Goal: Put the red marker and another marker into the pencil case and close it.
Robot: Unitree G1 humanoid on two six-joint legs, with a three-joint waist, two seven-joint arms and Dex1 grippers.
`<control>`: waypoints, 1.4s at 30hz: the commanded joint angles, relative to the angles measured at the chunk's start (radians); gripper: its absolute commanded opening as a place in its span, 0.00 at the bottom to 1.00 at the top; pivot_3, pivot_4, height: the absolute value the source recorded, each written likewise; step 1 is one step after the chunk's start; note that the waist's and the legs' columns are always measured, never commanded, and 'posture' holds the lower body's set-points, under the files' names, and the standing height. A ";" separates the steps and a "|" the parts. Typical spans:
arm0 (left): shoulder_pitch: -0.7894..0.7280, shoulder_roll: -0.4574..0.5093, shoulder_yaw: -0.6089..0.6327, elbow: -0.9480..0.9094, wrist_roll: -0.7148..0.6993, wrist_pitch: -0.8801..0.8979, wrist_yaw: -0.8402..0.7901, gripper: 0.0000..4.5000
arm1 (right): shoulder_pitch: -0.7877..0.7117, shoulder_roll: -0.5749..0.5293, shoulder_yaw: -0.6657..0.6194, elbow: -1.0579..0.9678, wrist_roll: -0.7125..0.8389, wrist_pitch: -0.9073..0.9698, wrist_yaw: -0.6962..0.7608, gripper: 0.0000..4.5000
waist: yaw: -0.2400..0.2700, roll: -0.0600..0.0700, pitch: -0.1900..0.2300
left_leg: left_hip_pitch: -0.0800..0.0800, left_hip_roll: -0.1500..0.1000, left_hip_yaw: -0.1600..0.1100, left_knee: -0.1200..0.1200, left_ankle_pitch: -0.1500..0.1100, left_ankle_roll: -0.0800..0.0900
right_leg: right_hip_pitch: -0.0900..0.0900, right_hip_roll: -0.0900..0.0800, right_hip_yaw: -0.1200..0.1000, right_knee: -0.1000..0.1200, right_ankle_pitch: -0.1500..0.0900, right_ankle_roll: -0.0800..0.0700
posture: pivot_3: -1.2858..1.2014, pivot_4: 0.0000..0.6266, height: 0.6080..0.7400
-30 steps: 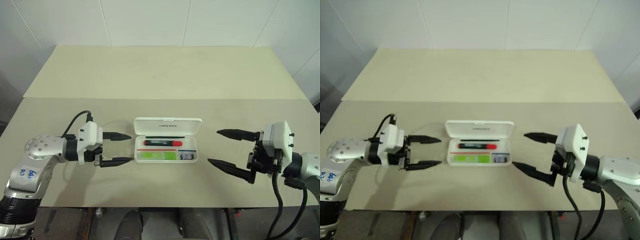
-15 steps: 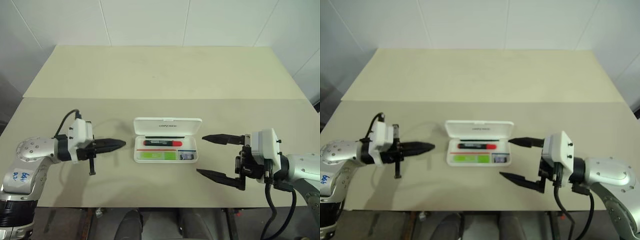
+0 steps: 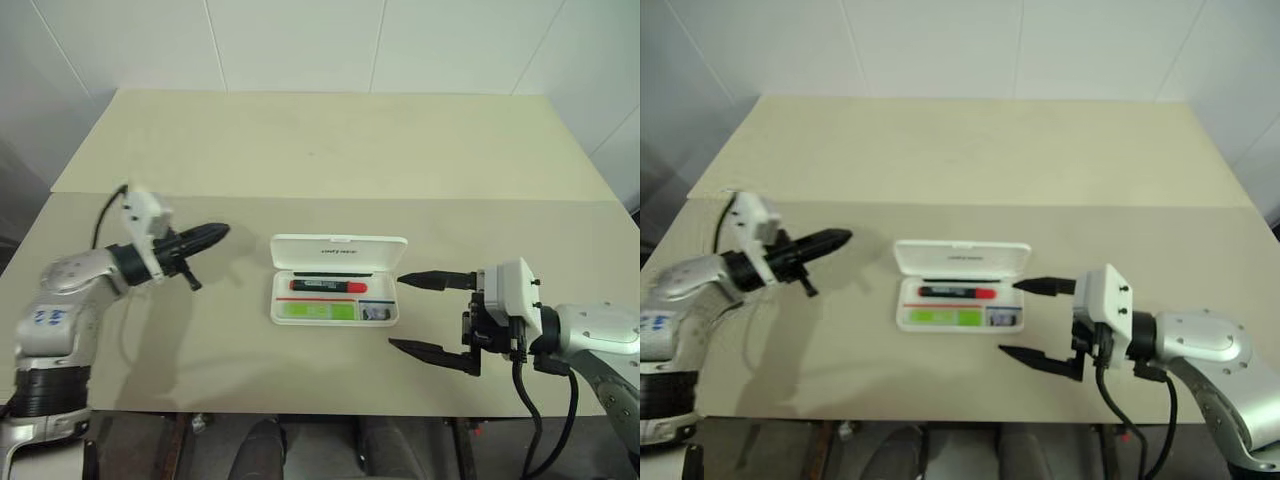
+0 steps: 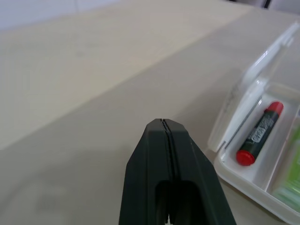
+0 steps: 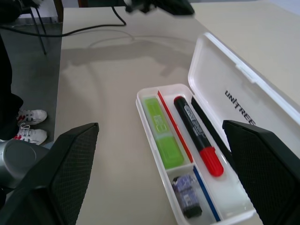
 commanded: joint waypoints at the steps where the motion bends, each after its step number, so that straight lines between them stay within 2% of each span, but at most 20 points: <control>1: -0.078 -0.028 -0.076 0.051 0.069 -0.026 0.003 0.01 | -0.020 0.006 0.000 -0.010 -0.003 -0.023 -0.014 1.00 | 0.000 0.000 0.000 | 0.000 0.000 0.000 0.000 0.000 0.000 | 0.000 0.000 0.000 0.000 0.000 0.001 | 0.52 0.24 1.00; 7: -0.205 -0.082 -0.157 0.162 0.115 -0.059 -0.050 0.01 | -0.017 0.017 0.005 -0.026 -0.010 -0.021 -0.042 1.00 | -0.003 0.000 0.000 | -0.001 0.000 -0.001 -0.001 0.000 0.000 | -0.001 0.000 0.000 0.000 0.001 0.001 | 0.52 0.24 1.00; 13: -0.264 -0.073 -0.166 0.231 0.126 -0.100 -0.146 0.01 | 0.015 0.022 -0.006 -0.047 -0.014 -0.025 -0.072 1.00 | -0.002 0.000 0.000 | -0.001 0.000 -0.001 -0.001 0.000 0.000 | -0.001 0.000 0.000 0.001 0.001 0.001 | 0.52 0.24 1.00; 20: -0.271 -0.038 -0.192 0.250 0.154 -0.144 -0.269 0.01 | 0.028 0.031 -0.002 -0.050 -0.018 -0.036 -0.101 1.00 | -0.002 0.000 0.000 | -0.001 0.000 -0.001 -0.001 0.000 0.000 | -0.001 0.000 0.000 0.001 0.001 0.002 | 0.52 0.24 1.00; 36: -0.293 -0.075 -0.246 0.197 0.164 -0.195 -0.384 0.01 | 0.034 0.049 0.004 -0.052 -0.030 -0.038 -0.117 1.00 | -0.002 0.000 0.000 | -0.002 0.000 -0.001 -0.001 0.000 0.000 | -0.001 0.000 0.000 0.001 0.001 0.002 | 0.52 0.24 1.00; 42: -0.281 -0.063 -0.280 0.155 0.164 -0.227 -0.485 0.01 | 0.036 0.051 0.001 -0.056 -0.032 -0.033 -0.128 1.00 | -0.002 0.000 0.000 | -0.002 0.000 -0.001 -0.001 0.000 0.000 | -0.001 0.000 0.000 0.001 0.001 0.002 | 0.52 0.24 1.00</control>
